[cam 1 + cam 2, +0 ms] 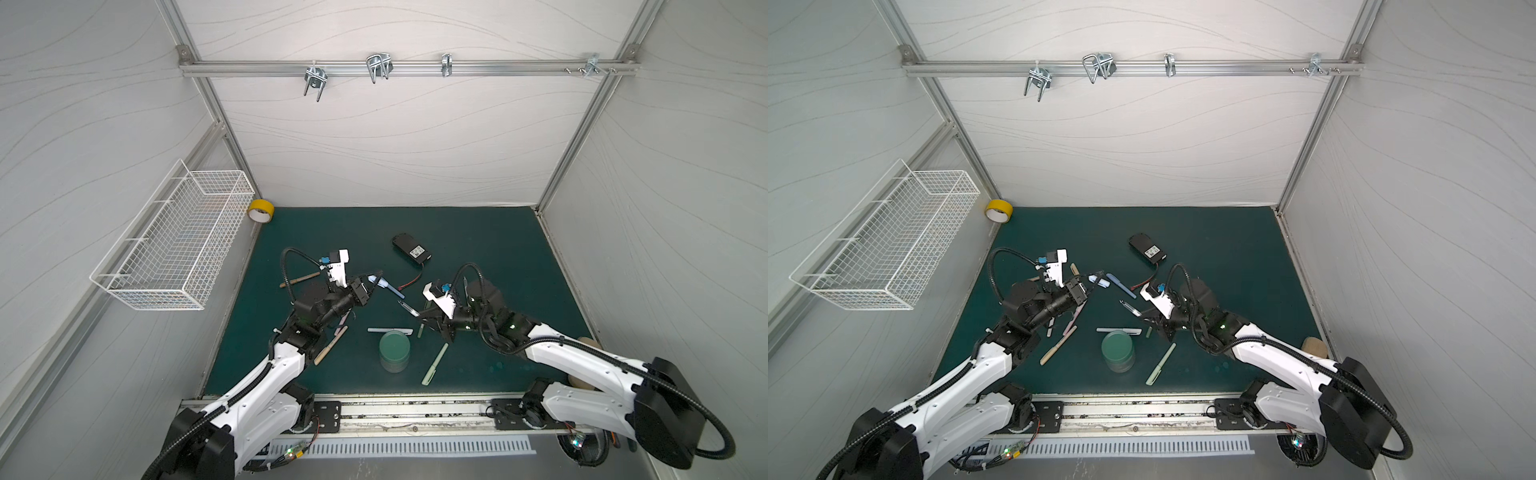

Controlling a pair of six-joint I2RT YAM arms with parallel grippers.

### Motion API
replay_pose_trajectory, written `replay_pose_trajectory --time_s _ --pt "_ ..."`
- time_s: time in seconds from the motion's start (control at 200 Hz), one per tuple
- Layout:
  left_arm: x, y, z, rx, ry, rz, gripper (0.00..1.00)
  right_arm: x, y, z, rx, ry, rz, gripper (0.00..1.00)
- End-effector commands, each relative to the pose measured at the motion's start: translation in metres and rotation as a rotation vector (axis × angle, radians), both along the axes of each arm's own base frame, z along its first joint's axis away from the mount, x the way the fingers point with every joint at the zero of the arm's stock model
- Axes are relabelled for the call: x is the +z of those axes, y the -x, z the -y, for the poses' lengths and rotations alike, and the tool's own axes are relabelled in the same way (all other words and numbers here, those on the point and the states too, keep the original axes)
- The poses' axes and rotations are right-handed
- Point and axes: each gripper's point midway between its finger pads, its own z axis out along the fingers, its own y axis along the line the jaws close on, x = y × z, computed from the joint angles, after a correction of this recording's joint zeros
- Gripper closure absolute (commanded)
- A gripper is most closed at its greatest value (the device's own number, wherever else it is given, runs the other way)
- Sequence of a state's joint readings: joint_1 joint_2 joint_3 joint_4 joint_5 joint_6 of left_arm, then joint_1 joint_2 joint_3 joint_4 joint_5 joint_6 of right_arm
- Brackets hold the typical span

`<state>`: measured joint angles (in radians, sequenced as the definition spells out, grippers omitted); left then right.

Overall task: Open the pen caps
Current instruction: 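Pull the right gripper with the pen body away from the left gripper's blue cap, then lower both grippers to the table, left holding the blue cap, right the uncapped pen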

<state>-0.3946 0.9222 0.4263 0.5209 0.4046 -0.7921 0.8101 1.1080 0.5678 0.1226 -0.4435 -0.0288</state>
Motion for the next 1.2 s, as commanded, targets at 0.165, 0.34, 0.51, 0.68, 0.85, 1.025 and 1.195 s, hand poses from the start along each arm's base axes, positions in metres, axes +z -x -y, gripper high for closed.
replay_pose_trajectory --time_s 0.165,0.34,0.51,0.68,0.85,1.025,1.195 --pt "0.03 -0.016 -0.013 0.107 0.014 0.072 1.0 0.001 -0.016 0.016 -0.174 0.032 0.082 1.0" --pt "0.01 -0.029 -0.041 0.28 -0.101 -0.005 1.0 -0.001 -0.045 0.034 -0.362 0.073 0.08 1.0" --pt "-0.01 -0.048 -0.056 0.377 -0.193 -0.125 1.0 -0.009 -0.08 0.062 -0.593 0.153 0.043 1.0" --pt "-0.035 -0.07 -0.075 0.473 -0.292 -0.238 1.0 -0.02 -0.114 0.093 -0.794 0.22 -0.037 1.0" --pt "-0.067 -0.094 -0.092 0.506 -0.369 -0.385 1.0 -0.032 -0.145 0.117 -0.929 0.295 -0.11 1.0" --pt "-0.098 -0.112 -0.117 0.558 -0.487 -0.508 1.0 -0.05 -0.174 0.154 -1.058 0.317 -0.233 1.0" --pt "-0.13 -0.131 -0.134 0.564 -0.47 -0.603 1.0 -0.074 -0.197 0.189 -1.152 0.293 -0.354 1.0"
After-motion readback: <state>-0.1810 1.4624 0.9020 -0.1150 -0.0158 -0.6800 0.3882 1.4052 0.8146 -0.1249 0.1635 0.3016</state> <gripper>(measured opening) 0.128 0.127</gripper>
